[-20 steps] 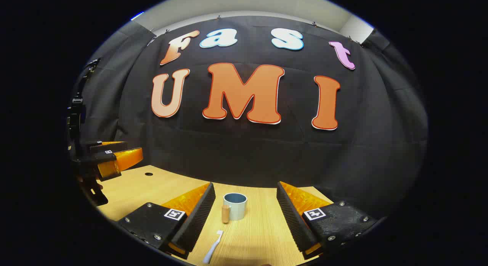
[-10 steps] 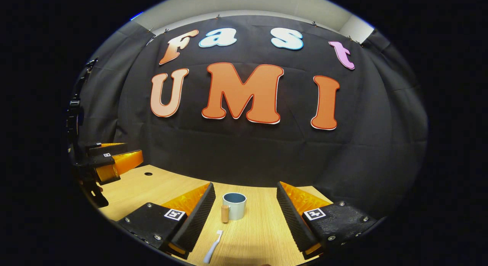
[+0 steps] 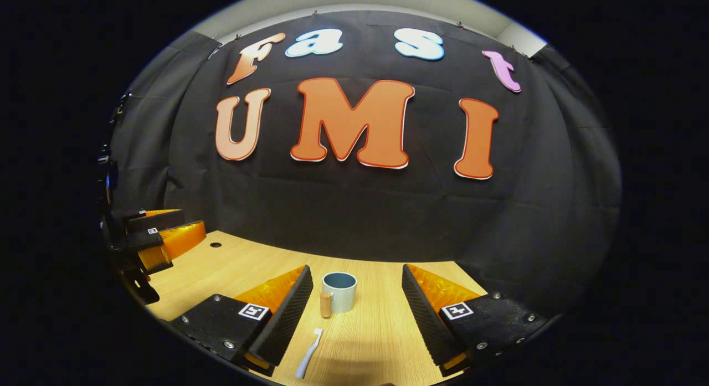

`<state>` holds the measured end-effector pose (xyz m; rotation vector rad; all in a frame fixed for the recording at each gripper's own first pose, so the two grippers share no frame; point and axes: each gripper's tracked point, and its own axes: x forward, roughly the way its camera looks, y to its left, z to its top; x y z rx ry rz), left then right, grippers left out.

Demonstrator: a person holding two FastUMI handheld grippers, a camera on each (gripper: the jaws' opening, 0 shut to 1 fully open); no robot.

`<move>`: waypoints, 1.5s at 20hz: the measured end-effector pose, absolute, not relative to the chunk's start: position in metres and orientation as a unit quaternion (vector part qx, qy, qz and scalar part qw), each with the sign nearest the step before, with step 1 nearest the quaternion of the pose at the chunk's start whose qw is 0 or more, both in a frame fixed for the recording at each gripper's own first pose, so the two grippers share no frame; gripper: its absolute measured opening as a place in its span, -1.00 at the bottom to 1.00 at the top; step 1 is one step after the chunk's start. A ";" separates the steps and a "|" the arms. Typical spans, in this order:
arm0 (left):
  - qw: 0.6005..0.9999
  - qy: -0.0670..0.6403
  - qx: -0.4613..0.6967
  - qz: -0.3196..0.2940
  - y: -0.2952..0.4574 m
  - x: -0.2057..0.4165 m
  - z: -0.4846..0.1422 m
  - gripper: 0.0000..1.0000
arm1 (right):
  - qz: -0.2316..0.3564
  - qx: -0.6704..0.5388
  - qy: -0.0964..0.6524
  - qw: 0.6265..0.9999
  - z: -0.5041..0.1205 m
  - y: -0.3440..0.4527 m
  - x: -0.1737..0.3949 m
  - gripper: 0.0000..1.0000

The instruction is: Put the toothbrush and toothpaste on the desktop into the cup, then pick up the cup and place it on the coaster on the desktop.

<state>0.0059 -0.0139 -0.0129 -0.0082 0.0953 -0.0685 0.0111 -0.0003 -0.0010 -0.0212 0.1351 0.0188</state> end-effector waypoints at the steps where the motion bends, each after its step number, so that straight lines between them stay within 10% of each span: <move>1: 0.997 0.061 -0.006 -0.037 -0.015 0.007 -0.016 0.93 | 0.016 -0.013 0.077 0.997 -0.002 0.001 0.013 0.94; 30: 0.828 0.552 -0.008 -0.099 -0.038 -0.017 -0.236 0.85 | 0.106 0.032 0.468 0.877 -0.123 0.052 0.031 0.77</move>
